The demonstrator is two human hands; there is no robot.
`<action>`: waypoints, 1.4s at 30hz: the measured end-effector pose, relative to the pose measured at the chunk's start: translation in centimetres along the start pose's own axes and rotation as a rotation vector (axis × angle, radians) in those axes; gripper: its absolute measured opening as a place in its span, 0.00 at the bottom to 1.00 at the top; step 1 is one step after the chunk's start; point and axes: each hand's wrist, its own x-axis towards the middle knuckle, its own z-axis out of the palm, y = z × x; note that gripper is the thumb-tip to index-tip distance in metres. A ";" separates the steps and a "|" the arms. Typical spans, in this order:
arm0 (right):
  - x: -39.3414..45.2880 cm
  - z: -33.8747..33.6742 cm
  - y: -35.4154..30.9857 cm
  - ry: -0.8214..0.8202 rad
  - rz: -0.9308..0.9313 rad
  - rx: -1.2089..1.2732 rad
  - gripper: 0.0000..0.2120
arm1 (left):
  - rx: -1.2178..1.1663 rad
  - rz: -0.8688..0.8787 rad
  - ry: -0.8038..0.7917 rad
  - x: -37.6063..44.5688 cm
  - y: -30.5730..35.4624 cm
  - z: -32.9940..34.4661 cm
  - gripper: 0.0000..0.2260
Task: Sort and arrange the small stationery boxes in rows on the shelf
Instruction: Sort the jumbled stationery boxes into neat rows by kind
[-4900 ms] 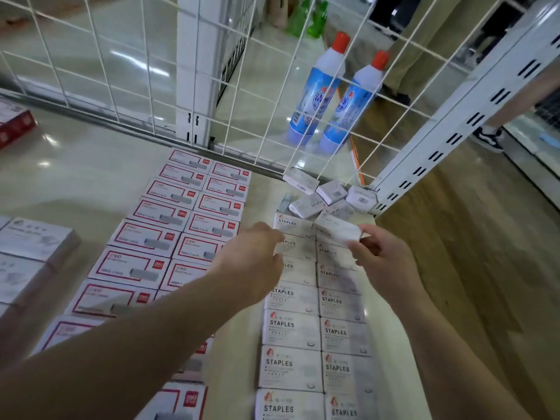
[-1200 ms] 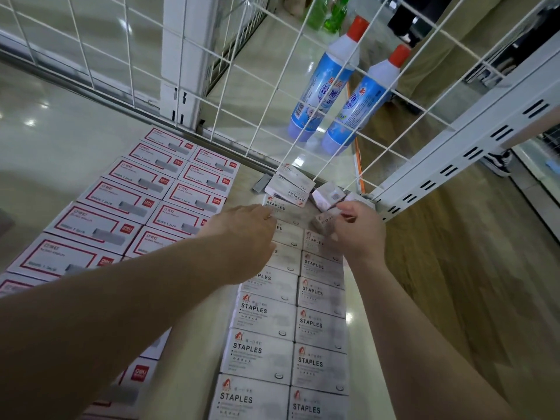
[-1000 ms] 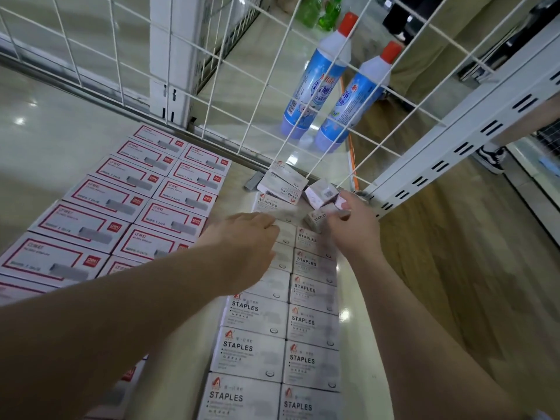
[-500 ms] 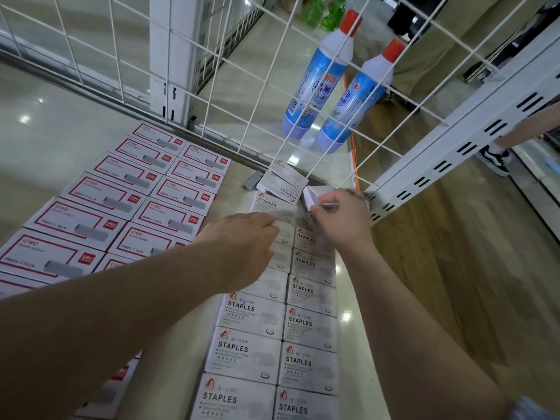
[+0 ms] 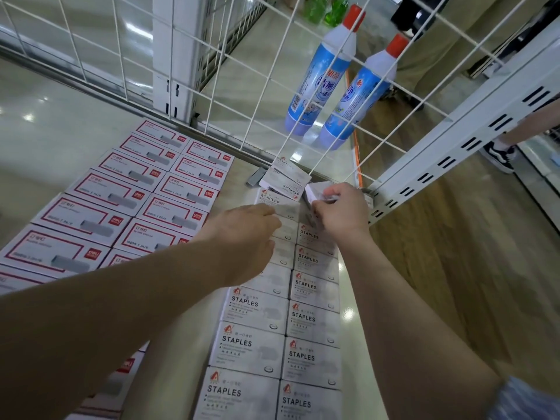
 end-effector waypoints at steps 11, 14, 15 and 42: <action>-0.5 0.7 0.4 0.087 0.061 0.152 0.10 | -0.040 -0.005 0.005 -1.0 0.3 -0.2 0.18; -1.5 0.4 0.5 0.126 0.029 0.196 0.12 | -0.067 -0.022 0.009 -1.2 0.2 -0.4 0.19; -1.8 0.2 0.4 0.140 0.008 0.221 0.12 | -0.075 -0.025 0.008 -1.3 0.3 -0.4 0.19; -15.9 -3.5 -4.2 -0.275 -0.153 0.531 0.07 | -0.052 0.082 0.151 -9.7 -2.1 -4.3 0.21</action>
